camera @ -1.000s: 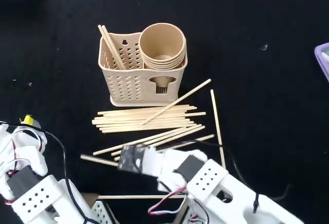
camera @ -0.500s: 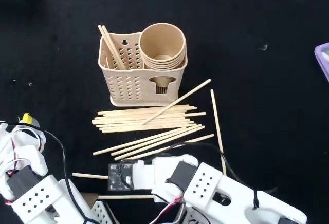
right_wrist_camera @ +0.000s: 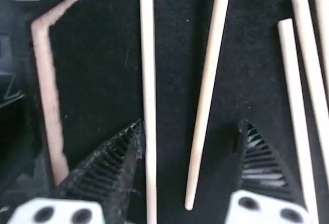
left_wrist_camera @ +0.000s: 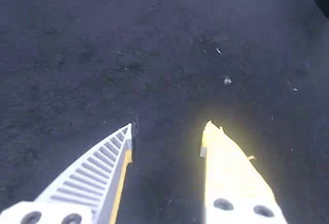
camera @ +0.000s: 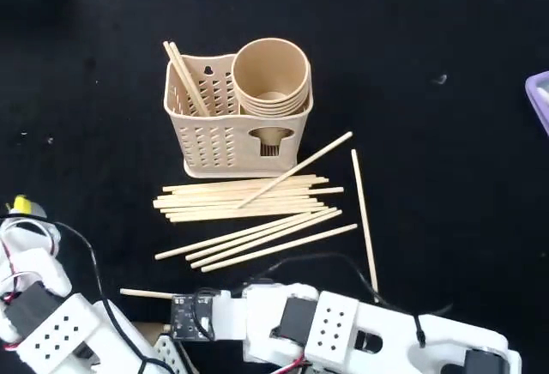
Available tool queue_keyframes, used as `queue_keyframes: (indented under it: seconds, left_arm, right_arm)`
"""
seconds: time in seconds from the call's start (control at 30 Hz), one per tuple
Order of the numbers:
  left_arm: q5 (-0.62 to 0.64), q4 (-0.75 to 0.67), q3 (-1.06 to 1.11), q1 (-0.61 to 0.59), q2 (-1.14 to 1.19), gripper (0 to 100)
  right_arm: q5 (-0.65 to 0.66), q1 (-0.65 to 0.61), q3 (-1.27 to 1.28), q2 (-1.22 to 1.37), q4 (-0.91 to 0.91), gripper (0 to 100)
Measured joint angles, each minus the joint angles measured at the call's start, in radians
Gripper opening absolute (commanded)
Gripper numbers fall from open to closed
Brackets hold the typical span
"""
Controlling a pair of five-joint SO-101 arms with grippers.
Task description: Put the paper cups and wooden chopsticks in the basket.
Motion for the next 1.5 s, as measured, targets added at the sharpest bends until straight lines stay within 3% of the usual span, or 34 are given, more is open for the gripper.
queue_keyframes:
  seconds: [0.13, 0.33, 0.53, 0.67, 0.97, 1.1, 1.2, 1.43, 1.5]
  left_arm:
    - [0.003, -0.012, 0.000, -0.015, 0.000, 22]
    - [0.003, -0.012, 0.000, -0.015, 0.000, 22]
    - [0.003, -0.012, 0.000, -0.015, 0.000, 22]
    - [0.003, -0.012, 0.000, -0.015, 0.000, 22]
    - [0.003, -0.012, 0.000, -0.015, 0.000, 22]
    - [0.003, -0.012, 0.000, -0.015, 0.000, 22]
    - [0.003, -0.012, 0.000, -0.015, 0.000, 22]
    - [0.003, -0.012, 0.000, -0.015, 0.000, 22]
    - [0.003, -0.012, 0.000, -0.015, 0.000, 22]
  right_arm:
    - [0.000, 0.017, 0.005, 0.000, -0.023, 26.8]
    - [0.000, 0.018, 0.005, 0.000, -0.026, 1.0]
    - [0.087, 0.040, 0.005, 0.000, -0.034, 1.0]
    - [0.112, 0.152, -0.012, 0.000, -0.035, 1.1]
    - [0.239, 0.560, -0.180, 0.000, -0.031, 1.1]
    - [0.261, 0.652, -0.184, 0.000, -0.031, 1.1]
    - [0.293, 0.655, -0.132, 0.000, -0.031, 1.1]
    - [0.301, 0.470, -0.031, 0.000, 0.006, 1.6]
    - [0.301, 0.460, -0.031, 0.000, 0.012, 6.8]
